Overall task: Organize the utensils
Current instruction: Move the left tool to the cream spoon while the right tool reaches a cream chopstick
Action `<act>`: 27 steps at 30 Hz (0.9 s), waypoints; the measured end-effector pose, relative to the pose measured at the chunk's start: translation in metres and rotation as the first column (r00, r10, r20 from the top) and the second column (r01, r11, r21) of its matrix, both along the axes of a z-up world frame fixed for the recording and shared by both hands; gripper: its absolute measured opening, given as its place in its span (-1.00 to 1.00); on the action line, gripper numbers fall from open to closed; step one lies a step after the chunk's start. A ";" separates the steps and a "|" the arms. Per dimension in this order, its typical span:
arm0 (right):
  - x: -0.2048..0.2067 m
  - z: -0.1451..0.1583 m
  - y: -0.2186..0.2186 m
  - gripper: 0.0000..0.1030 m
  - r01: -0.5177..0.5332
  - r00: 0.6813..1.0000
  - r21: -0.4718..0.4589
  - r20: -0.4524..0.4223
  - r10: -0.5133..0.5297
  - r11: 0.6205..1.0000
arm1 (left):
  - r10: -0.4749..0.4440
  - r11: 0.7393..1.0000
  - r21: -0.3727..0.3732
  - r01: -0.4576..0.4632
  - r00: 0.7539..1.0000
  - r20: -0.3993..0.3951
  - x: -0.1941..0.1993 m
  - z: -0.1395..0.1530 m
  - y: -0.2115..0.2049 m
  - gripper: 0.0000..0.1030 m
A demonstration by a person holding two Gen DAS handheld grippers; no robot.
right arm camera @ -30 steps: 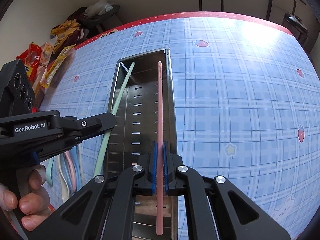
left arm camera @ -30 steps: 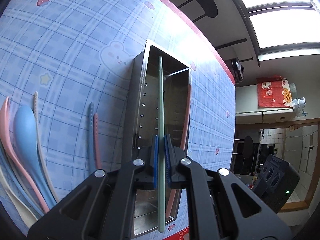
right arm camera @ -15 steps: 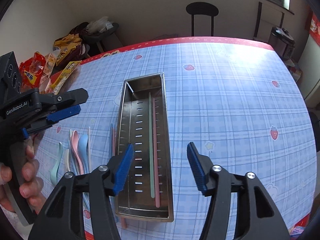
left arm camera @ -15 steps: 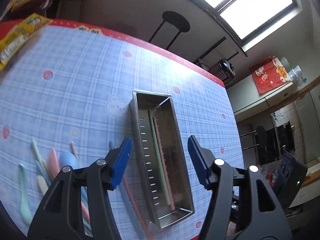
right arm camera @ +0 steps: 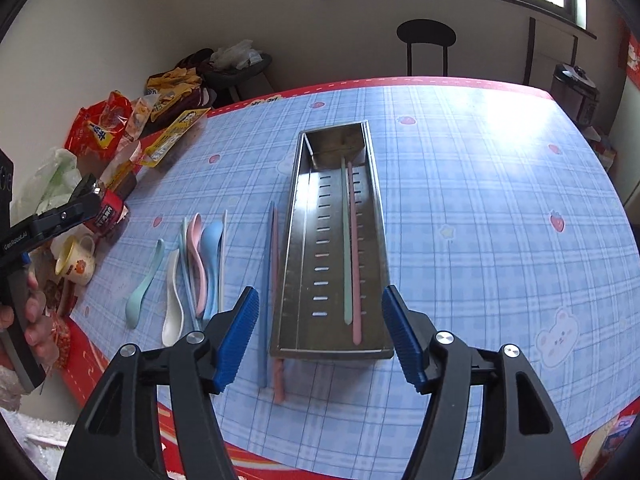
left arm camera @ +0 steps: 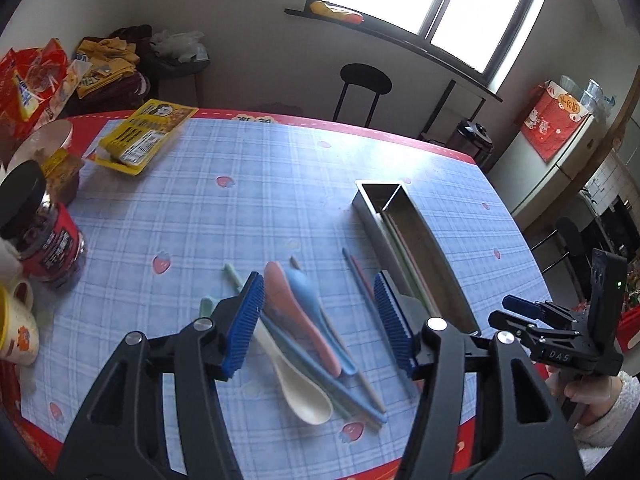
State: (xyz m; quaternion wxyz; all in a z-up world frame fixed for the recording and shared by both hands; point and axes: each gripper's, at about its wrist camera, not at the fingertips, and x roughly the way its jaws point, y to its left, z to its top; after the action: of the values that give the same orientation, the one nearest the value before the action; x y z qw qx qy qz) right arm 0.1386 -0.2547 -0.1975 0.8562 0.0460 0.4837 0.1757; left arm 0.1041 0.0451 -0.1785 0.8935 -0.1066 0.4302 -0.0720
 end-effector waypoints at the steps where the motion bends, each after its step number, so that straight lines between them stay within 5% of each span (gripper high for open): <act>1: -0.003 -0.003 0.002 0.18 -0.003 1.000 -0.001 -0.004 0.003 1.000 | 0.007 1.000 0.003 -0.007 1.000 -0.005 -0.008 -0.003 0.005 0.10; 13: -0.029 -0.029 0.041 -0.39 -0.107 0.991 0.013 -0.073 0.108 0.994 | 0.122 0.990 -0.050 -0.129 0.984 -0.127 -0.073 -0.063 0.052 -0.01; 27: 0.000 -0.061 0.131 -0.70 -0.282 0.954 -0.084 -0.125 0.271 0.956 | 0.148 0.988 -0.032 -0.152 0.982 -0.116 -0.075 -0.069 0.082 -0.02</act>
State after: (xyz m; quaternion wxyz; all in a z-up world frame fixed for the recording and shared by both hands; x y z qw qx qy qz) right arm 0.1390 -0.1237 -0.2587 0.7958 -0.0558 0.5409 0.2664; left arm 0.0294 0.1269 -0.2479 0.8683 -0.1610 0.4692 -0.0071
